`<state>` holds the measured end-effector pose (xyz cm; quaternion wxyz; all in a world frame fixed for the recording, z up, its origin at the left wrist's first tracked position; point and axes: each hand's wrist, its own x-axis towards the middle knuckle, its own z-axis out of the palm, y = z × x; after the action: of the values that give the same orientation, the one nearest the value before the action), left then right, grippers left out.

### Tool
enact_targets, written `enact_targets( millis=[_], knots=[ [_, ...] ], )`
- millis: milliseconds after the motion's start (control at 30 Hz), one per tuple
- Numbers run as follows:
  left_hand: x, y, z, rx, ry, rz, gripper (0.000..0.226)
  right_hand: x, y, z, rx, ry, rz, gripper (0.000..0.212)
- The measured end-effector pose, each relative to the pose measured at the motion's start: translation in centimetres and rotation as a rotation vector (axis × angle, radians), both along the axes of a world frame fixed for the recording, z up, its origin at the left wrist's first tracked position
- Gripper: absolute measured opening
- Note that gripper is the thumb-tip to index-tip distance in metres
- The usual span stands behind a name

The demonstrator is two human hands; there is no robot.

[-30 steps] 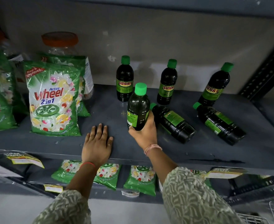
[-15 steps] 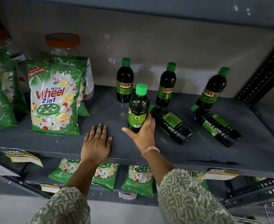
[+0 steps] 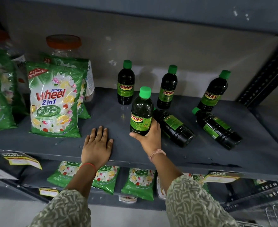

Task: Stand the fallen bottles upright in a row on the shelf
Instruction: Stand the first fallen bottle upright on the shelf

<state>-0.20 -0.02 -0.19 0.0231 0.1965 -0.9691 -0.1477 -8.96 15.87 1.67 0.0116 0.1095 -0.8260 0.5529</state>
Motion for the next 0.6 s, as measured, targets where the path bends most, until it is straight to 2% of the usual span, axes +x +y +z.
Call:
enact_targets(
  millis=[133,367,500,600],
  knots=[
    [0.0,0.0,0.0,0.021,0.005,0.002,0.057,-0.3,1.0,-0.2,-0.097,-0.092,0.062,0.065],
    [0.0,0.0,-0.1,-0.014,0.002,0.001,0.057,-0.9,1.4,-0.5,-0.126,-0.152,0.167,0.08],
    [-0.1,0.0,-0.1,0.001,0.0,0.004,0.057,-0.9,1.1,-0.6,-0.116,-0.128,0.105,0.062],
    [0.0,0.0,-0.1,-0.004,-0.003,0.003,0.057,-0.7,1.0,-0.4,-0.095,-0.13,0.109,0.06]
  ],
)
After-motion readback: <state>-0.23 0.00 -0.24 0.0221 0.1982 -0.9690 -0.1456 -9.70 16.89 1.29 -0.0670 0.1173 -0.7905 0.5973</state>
